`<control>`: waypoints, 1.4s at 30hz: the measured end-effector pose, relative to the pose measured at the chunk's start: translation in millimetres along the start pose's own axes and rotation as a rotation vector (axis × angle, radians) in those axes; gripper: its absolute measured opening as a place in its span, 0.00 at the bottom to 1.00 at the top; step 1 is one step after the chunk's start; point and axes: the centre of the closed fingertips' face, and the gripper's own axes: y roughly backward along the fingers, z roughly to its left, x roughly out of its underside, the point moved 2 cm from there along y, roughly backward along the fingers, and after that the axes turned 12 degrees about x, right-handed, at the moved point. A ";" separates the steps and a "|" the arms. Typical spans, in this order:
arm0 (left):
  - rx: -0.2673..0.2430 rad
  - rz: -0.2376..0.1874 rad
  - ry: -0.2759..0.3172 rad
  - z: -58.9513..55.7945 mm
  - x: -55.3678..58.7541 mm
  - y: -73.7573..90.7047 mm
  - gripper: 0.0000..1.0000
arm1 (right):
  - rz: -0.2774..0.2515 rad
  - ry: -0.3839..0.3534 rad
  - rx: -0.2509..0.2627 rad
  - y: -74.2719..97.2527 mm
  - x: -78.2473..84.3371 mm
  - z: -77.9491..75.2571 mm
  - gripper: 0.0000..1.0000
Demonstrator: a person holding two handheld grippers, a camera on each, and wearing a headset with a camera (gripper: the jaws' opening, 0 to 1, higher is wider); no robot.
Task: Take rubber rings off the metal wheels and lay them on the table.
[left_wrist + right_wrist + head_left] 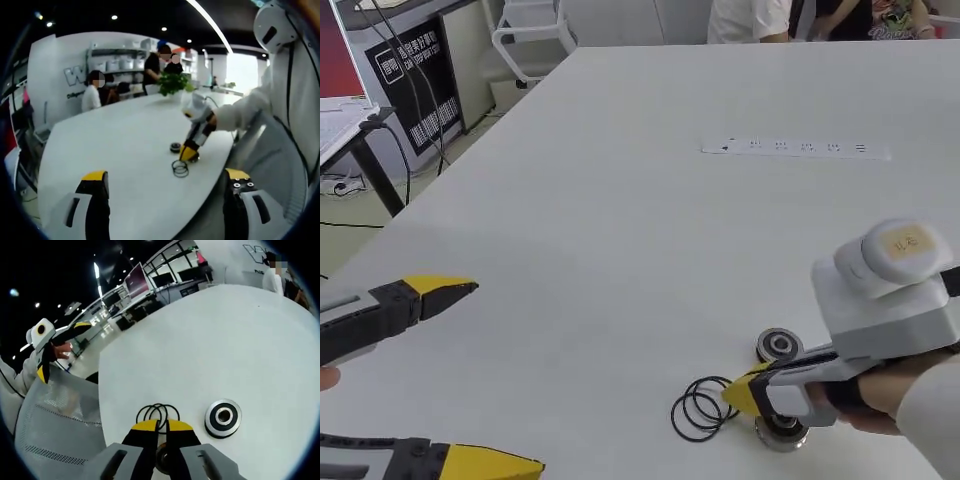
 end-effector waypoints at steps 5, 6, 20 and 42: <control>0.002 -0.003 0.002 -2.9 -1.9 -0.4 0.95 | 0.003 0.010 0.001 2.7 1.2 -1.7 0.02; 0.002 -0.004 0.001 -3.1 -2.2 -0.4 0.95 | 0.003 0.010 0.002 3.2 1.4 -1.7 0.03; -0.003 -0.006 -0.012 3.1 -4.3 0.9 0.95 | -0.068 0.037 -0.008 24.8 -6.5 -6.0 0.07; 0.033 0.017 -0.102 20.4 -31.1 -13.8 0.93 | -0.228 0.026 0.098 62.2 -8.6 -49.5 0.20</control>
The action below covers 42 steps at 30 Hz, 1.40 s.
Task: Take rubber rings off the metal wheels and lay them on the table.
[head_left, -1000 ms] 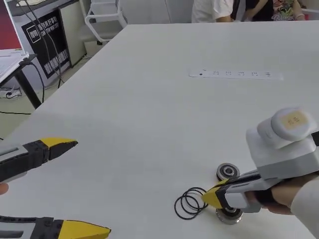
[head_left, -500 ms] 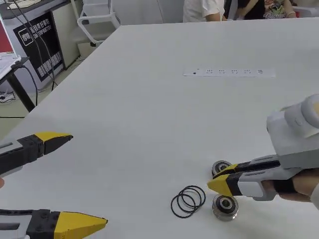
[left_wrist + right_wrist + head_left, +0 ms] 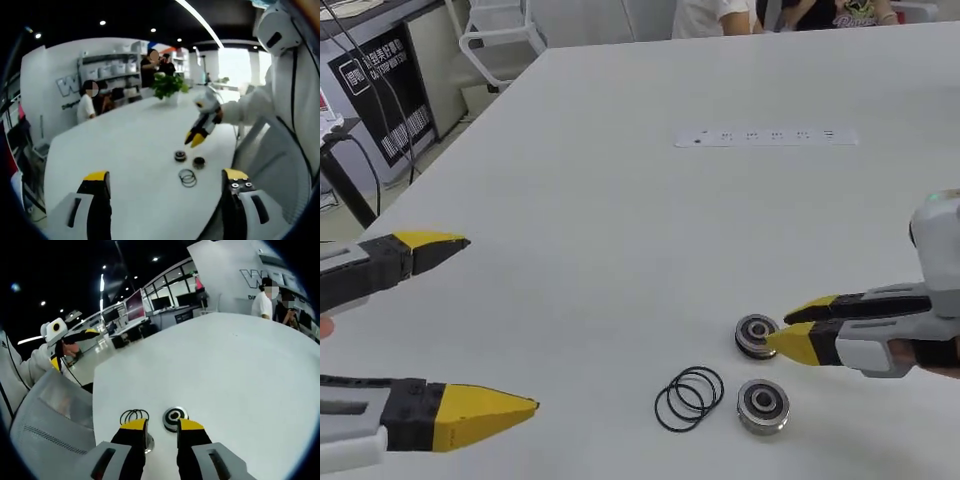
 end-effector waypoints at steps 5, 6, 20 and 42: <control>0.037 0.007 -0.041 2.6 -13.4 -11.8 0.91 | 0.005 -0.017 0.022 0.5 7.4 -10.0 0.21; 0.041 0.008 -0.050 4.0 -16.5 -14.2 0.91 | 0.004 -0.019 0.026 0.8 8.8 -11.8 0.21; 0.141 0.023 -0.142 14.8 -43.1 -55.0 0.86 | 0.015 -0.021 0.038 -2.7 20.4 -21.1 0.22; 0.245 0.001 -0.171 18.0 -53.7 -132.4 0.71 | 0.014 0.043 0.007 -18.5 22.4 -18.6 0.28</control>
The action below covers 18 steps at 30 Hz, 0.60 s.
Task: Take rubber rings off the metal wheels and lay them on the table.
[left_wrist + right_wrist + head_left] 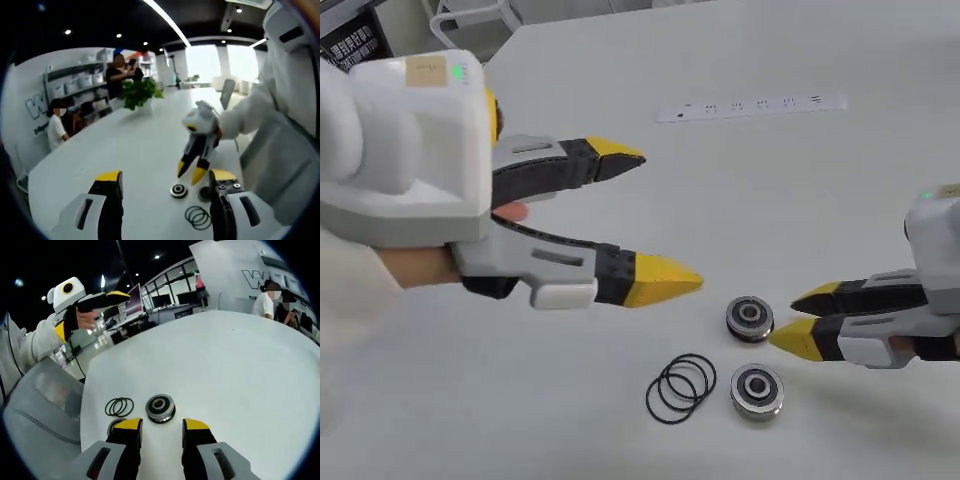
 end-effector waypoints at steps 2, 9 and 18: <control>0.018 0.023 0.008 -0.2 5.1 -7.8 0.70 | 0.004 0.017 0.000 -1.7 0.8 0.5 0.29; 0.060 0.056 0.015 -2.2 17.4 -33.3 0.66 | 0.001 0.035 -0.010 -6.1 0.0 0.8 0.28; 0.060 0.035 -0.037 5.8 23.0 -65.3 0.55 | -0.005 0.066 -0.028 -11.5 -1.4 2.0 0.26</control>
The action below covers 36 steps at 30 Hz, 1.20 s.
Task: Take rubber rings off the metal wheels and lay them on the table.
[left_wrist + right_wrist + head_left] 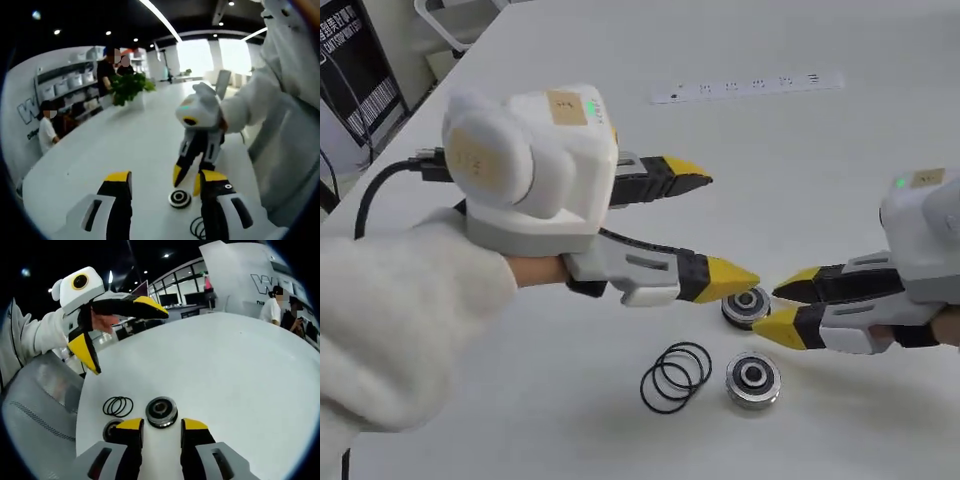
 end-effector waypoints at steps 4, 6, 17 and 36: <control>0.018 0.000 0.034 1.2 10.8 -12.8 0.51 | 0.005 0.003 -0.001 -1.5 1.5 -1.2 0.26; 0.024 0.013 0.039 0.9 16.8 -17.9 0.50 | 0.005 -0.001 -0.002 -2.0 1.9 -1.5 0.26; 0.031 0.074 0.088 -5.9 54.2 -36.3 0.27 | 0.003 0.029 -0.010 -3.6 2.5 -1.8 0.23; 0.060 0.084 0.177 -8.8 72.5 -44.9 0.15 | 0.002 0.049 -0.022 -6.8 2.7 -0.2 0.18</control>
